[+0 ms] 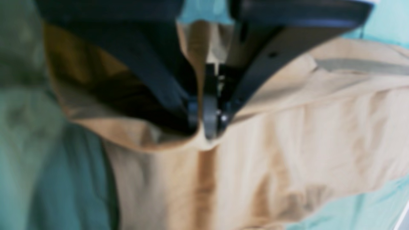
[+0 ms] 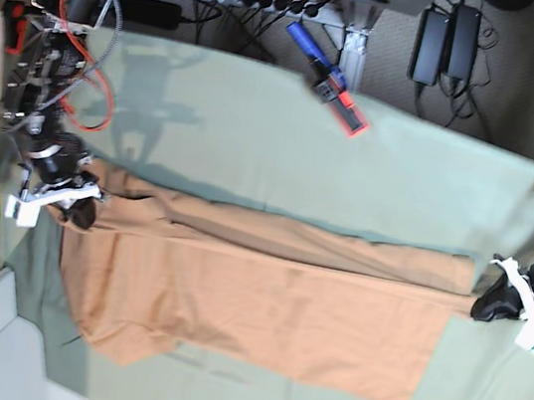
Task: Fold the T-shirt properly
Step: 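Lower the folded edge and release both grippers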
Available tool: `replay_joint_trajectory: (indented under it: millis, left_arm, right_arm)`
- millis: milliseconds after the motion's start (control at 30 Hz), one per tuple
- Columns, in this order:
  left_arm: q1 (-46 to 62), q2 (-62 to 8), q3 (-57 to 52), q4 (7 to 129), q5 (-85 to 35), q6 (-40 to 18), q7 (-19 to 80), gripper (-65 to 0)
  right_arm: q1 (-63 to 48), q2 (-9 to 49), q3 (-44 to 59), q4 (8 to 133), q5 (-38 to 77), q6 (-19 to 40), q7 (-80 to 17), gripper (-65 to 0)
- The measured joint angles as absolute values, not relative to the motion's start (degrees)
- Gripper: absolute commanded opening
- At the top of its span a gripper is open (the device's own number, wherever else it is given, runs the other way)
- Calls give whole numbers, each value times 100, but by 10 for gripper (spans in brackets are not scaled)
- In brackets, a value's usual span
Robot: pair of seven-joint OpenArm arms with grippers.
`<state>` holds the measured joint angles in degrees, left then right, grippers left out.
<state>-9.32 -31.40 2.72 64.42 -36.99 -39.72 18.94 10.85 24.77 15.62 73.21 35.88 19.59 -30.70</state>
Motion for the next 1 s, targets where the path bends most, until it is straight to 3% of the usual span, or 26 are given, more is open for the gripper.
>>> replay_joint_trajectory:
  millis: [433,500,567,633,700,733,1000]
  left_arm:
    - [-1678,-3098,799,5778,-3352,-3972,1555,-634]
    - [-1719,-3098,919,5771,-3157,-3972,1446,-525]
    - [-1737,-3098,1013,5771,-3013,-3972,1365,-375]
    - [-1737,-3096,1050,5771,-2963,-3972,1347,-268]
    - [-1737,-3098,1050,5771,-2963,-3972,1367,-255]
    - [-1739,-3103,1050,5771,-2963,-3972,1420,-255]
    - [-1730,-3159,733,5774,-3817,-3970,2338,-255]
  right_arm:
    - [1605,2475,1144,6761,3011,1959,-2685,-650]
    - [1603,2475,1144,6654,2880,1959,-2578,-650]
    - [1603,2475,1144,6576,2858,1959,-2499,-650]
    - [1603,2475,1144,6523,2845,1959,-2390,-447]
    - [1603,2475,1144,6523,2794,1959,-2357,-237]
    - [1605,2477,1144,6523,2777,1959,-2359,-203]
    - [1605,2473,1431,6689,2790,1959,-2759,-205]
